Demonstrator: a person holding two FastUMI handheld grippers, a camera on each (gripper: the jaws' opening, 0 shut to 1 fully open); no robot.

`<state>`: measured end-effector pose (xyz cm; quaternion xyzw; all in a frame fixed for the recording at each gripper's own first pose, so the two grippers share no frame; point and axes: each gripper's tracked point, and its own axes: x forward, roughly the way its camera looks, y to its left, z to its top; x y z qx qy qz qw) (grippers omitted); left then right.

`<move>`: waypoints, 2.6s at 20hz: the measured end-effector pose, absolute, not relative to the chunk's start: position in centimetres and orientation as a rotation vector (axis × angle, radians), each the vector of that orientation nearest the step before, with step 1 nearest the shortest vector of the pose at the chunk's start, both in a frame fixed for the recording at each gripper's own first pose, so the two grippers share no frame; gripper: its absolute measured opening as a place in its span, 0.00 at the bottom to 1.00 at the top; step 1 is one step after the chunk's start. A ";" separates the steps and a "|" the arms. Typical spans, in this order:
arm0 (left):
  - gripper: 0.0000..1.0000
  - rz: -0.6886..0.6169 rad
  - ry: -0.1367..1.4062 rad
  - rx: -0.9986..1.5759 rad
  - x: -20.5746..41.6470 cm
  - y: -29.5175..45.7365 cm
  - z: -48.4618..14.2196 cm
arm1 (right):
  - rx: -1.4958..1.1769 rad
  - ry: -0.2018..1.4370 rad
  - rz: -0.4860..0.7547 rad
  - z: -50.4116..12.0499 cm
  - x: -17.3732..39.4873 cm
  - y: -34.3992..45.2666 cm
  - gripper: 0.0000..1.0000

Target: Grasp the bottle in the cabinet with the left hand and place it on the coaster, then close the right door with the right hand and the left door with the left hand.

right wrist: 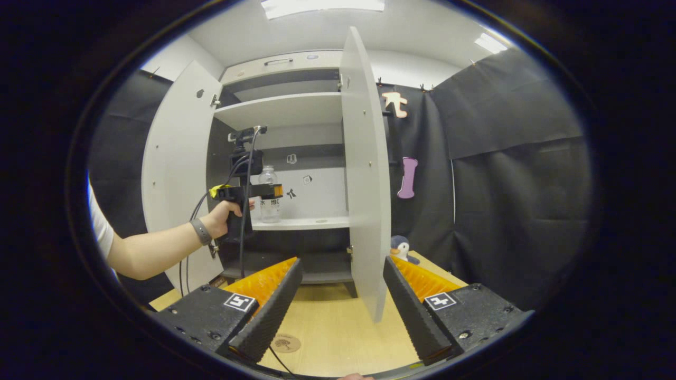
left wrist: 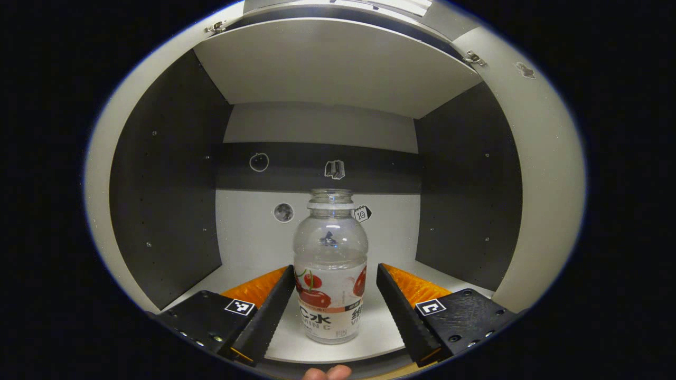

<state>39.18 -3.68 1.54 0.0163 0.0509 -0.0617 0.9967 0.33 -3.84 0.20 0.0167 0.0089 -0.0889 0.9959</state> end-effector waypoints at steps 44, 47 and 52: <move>0.75 -0.085 0.193 0.038 4.5 -5.8 -24.0 | -0.053 0.022 -0.060 2.3 -1.9 -2.8 1.00; 0.75 -0.099 0.183 0.051 4.3 -6.2 -24.3 | -0.076 0.036 -0.058 2.0 -1.8 -2.8 1.00; 0.79 -0.096 0.207 0.032 4.1 -6.1 -24.6 | -0.073 0.049 -0.025 1.5 -1.0 -1.6 1.00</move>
